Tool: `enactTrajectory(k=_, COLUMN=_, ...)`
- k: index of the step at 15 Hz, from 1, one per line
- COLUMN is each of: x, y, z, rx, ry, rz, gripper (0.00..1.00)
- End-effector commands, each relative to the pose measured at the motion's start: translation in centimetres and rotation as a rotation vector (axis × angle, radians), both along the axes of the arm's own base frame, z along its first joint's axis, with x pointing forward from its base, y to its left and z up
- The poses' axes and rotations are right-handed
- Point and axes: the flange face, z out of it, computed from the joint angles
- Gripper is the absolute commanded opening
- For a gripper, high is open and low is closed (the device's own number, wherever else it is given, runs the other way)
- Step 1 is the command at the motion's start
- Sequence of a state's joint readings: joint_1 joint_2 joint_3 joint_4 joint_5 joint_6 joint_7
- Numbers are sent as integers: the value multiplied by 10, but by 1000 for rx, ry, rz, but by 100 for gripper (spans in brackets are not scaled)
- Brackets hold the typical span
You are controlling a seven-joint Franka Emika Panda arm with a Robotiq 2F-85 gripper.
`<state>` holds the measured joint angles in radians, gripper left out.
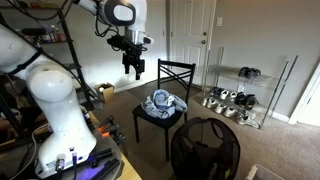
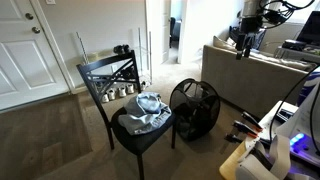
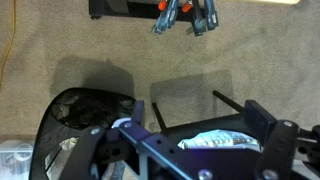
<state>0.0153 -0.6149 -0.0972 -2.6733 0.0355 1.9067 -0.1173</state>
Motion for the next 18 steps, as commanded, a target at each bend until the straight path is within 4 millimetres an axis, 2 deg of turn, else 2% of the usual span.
enactTrajectory(k=1, x=0, y=0, z=0, rx=0, ry=1, rz=0, gripper=100)
enactTrajectory(k=11, x=0, y=0, z=0, rx=0, ry=1, rz=0, gripper=100)
enactTrajectory(k=14, x=1, y=26, z=2, rx=-34, ry=-17, rz=35, gripper=100)
enactTrajectory(k=18, x=24, y=85, z=1, rx=-2, ry=-51, rz=146, gripper=100)
